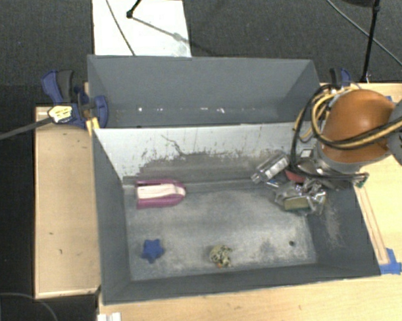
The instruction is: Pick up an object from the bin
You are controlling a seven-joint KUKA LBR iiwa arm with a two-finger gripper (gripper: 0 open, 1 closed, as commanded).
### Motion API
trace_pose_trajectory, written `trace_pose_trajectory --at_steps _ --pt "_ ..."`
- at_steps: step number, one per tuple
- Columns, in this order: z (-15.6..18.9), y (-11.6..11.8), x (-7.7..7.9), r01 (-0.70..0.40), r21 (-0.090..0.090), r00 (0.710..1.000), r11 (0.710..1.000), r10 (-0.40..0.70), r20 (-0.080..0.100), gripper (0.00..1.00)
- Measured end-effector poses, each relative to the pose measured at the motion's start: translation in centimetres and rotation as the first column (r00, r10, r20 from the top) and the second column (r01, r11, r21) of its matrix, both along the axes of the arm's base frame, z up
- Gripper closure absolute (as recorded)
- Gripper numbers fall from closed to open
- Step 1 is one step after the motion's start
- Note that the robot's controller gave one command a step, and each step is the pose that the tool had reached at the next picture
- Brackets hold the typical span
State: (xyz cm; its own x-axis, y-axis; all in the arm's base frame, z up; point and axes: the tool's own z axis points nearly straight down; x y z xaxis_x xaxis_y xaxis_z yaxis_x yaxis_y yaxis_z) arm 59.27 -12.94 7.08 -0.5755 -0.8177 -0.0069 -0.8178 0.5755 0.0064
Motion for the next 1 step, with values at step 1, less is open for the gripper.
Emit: trace_pose_trajectory --at_steps 1 --pt "13.34 2.6 -6.2 -0.047 -0.01 0.999 0.999 0.047 0.009 1.0"
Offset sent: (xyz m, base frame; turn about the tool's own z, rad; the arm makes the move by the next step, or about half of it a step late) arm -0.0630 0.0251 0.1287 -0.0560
